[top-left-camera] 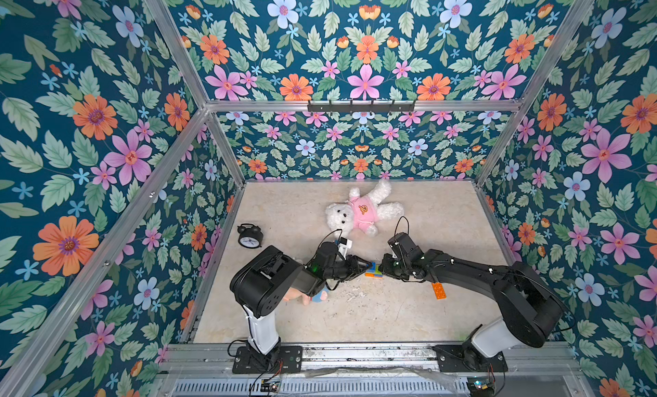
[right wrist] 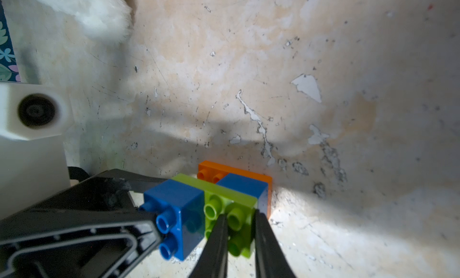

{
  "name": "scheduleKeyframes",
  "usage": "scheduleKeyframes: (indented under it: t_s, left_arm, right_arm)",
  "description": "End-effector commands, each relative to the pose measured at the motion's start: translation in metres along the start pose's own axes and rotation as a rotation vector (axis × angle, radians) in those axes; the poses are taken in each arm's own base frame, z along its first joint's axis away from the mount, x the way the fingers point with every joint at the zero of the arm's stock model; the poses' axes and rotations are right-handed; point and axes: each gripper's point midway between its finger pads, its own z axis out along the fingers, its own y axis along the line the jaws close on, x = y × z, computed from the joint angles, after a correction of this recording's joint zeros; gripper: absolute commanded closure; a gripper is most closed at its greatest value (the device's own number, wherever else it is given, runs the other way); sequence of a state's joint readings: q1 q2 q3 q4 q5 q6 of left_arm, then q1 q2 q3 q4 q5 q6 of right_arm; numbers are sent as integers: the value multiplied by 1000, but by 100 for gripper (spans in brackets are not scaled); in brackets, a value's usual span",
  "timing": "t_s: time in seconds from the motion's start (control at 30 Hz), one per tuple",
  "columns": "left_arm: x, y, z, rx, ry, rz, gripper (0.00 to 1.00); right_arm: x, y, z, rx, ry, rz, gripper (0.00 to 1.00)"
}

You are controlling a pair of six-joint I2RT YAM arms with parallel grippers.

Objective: Assemble the number 5 with lego
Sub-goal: Assemble the lego brick with the lego brick.

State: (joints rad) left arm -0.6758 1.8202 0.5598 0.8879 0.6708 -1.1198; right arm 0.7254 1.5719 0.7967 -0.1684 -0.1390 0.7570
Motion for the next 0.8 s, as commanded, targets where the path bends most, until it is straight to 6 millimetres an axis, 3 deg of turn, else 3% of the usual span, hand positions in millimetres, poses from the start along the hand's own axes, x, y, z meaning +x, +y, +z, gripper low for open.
scheduleKeyframes:
  t_s: [0.0, 0.13, 0.3, 0.63, 0.77]
  left_arm:
    - [21, 2, 1, -6, 106, -10, 52]
    - [19, -5, 4, 13, 119, -2, 38]
    - [19, -6, 6, 33, 119, -15, 36]
    - [17, 5, 1, -1, 76, -38, 51]
    - [18, 7, -1, -9, 65, -42, 52]
  right_arm:
    - [28, -34, 5, 128, 108, 2, 78]
    - [29, -35, 6, 129, 110, 1, 78]
    - [28, -34, 5, 128, 108, -3, 78]
    - [27, -33, 6, 131, 107, -2, 78]
    - [26, -34, 5, 135, 103, 1, 78]
